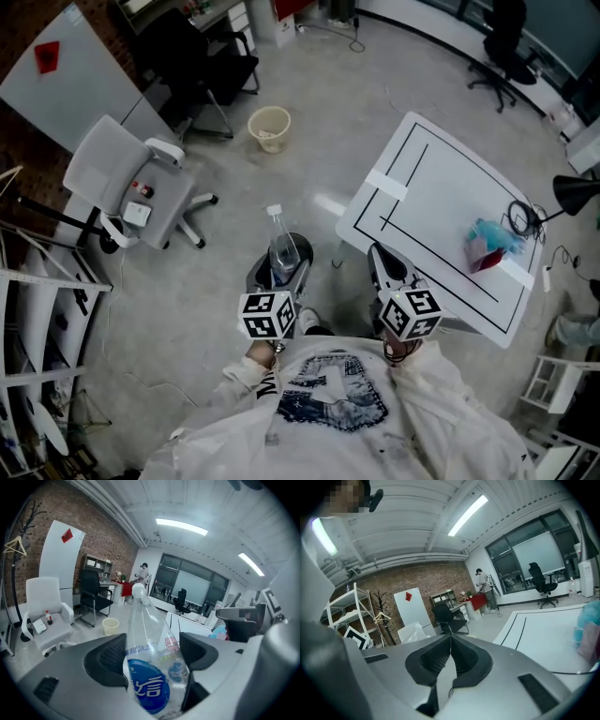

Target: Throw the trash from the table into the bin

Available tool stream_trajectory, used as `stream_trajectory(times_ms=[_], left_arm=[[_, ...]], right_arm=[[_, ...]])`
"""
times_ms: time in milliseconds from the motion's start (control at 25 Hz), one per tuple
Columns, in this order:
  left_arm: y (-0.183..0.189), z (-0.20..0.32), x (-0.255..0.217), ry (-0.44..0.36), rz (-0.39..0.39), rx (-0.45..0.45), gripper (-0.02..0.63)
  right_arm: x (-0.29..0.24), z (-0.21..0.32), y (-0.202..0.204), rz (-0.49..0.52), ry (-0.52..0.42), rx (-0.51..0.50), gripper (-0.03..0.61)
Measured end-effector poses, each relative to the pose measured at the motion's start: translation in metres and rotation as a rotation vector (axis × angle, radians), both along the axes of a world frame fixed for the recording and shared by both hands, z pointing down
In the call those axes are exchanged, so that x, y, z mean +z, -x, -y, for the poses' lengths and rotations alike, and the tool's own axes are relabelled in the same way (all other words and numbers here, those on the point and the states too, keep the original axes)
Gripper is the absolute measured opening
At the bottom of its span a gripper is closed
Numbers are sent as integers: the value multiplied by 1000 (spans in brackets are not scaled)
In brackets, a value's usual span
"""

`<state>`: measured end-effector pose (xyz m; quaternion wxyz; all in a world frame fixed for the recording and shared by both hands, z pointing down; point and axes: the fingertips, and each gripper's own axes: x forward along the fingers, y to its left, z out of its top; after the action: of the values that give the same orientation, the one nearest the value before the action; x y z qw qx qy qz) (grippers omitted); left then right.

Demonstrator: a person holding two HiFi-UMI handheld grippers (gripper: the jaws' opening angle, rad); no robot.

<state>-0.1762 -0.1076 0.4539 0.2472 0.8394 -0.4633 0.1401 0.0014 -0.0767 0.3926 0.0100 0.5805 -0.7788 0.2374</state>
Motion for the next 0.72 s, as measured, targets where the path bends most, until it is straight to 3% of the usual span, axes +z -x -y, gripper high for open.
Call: stream_trajectory(times_ms=[320,720], left_arm=[[41,18,17,25,-32,7,354],[79,22,49,89,-45,-59,354]], right_arm=[[15,9,51,-38,56,-19,21],[26,22,88,-77,100,-95,21]])
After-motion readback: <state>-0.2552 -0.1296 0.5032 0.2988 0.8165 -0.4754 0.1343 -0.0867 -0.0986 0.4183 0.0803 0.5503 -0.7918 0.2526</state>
